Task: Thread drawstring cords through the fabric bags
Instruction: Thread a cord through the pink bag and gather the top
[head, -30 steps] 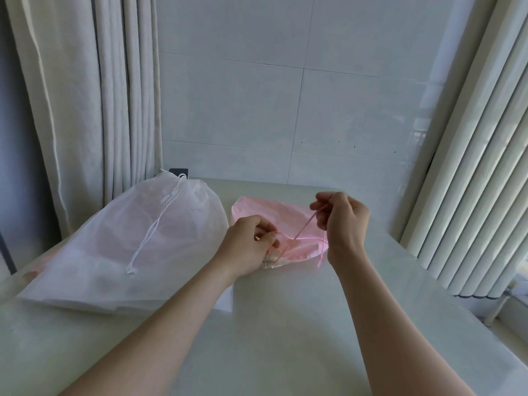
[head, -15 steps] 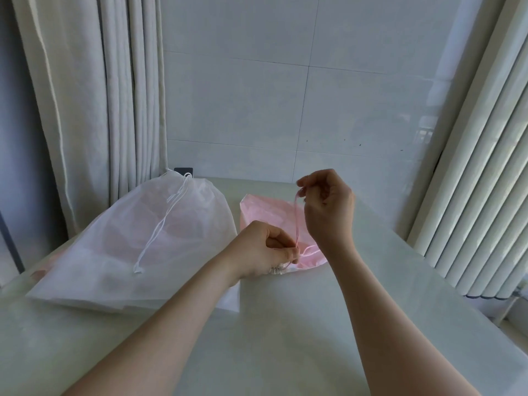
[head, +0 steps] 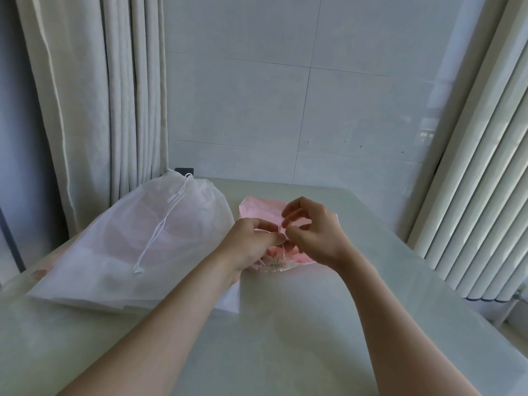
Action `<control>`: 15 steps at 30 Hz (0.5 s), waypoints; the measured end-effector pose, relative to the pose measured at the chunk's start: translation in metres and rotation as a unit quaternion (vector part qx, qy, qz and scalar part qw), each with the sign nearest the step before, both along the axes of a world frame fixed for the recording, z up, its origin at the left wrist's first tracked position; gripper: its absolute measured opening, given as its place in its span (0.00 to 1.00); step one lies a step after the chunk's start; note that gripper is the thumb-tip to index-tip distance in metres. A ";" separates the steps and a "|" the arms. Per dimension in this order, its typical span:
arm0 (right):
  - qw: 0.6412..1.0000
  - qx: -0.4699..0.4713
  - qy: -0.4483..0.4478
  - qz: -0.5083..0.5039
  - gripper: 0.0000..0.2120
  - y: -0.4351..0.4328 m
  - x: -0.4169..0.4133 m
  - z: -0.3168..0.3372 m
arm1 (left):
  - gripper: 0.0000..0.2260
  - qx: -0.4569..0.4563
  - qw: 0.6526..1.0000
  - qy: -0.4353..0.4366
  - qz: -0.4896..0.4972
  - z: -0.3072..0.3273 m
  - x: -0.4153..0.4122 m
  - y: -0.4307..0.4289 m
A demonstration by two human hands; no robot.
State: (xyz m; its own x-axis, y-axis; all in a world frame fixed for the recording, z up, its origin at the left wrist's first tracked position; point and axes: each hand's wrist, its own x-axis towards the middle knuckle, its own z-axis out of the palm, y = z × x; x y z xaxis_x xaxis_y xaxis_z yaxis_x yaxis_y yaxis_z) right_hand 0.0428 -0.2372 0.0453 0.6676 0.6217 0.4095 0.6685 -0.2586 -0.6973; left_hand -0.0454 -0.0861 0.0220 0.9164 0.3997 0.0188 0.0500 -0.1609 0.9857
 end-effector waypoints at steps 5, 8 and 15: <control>0.990 -0.081 -0.110 -0.015 0.11 0.002 0.000 -0.005 | 0.10 -0.017 1.000 0.001 0.004 -0.001 0.001 0.004; 0.988 -0.059 -0.145 -0.012 0.07 0.002 0.002 -0.005 | 0.05 -0.016 1.000 -0.008 -0.012 0.002 -0.001 0.004; 0.957 -0.142 -0.251 -0.024 0.07 0.006 -0.001 -0.004 | 0.13 0.021 1.000 0.005 -0.019 0.009 -0.005 0.002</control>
